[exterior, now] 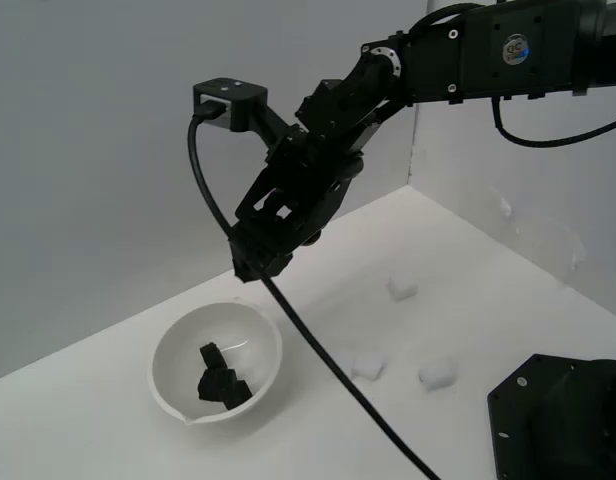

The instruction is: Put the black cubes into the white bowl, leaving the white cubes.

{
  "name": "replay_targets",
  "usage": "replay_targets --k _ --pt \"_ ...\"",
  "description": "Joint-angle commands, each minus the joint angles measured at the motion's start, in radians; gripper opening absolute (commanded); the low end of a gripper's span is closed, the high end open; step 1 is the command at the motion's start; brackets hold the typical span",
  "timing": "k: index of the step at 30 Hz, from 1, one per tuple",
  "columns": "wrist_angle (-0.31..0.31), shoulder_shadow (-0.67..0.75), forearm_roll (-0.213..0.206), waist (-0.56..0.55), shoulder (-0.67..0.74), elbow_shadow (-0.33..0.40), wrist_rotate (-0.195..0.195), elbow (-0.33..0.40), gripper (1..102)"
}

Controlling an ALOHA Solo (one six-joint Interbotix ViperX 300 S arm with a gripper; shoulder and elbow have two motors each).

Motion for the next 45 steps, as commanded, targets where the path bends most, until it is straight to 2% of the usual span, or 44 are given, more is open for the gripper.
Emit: replay_targets --k 1,2,3,10,13,20,38,45 --pt "0.006 0.074 0.002 0.026 0.064 0.009 0.009 0.018 17" --pt "0.005 0.086 0.009 0.04 0.077 0.015 0.012 0.025 7" --pt "0.006 0.097 0.018 0.054 0.089 0.023 0.015 0.032 2" --pt "0.003 0.179 0.075 0.193 0.17 0.12 0.028 0.133 3" --pt "-0.015 0.229 0.078 0.261 0.221 0.179 0.055 0.19 3" --pt "-0.063 0.33 0.077 0.359 0.319 0.285 0.094 0.291 3" --pt "-0.167 0.514 0.083 0.408 0.506 0.457 0.103 0.462 3" --pt "-0.219 0.612 0.127 0.411 0.604 0.506 0.121 0.511 3"
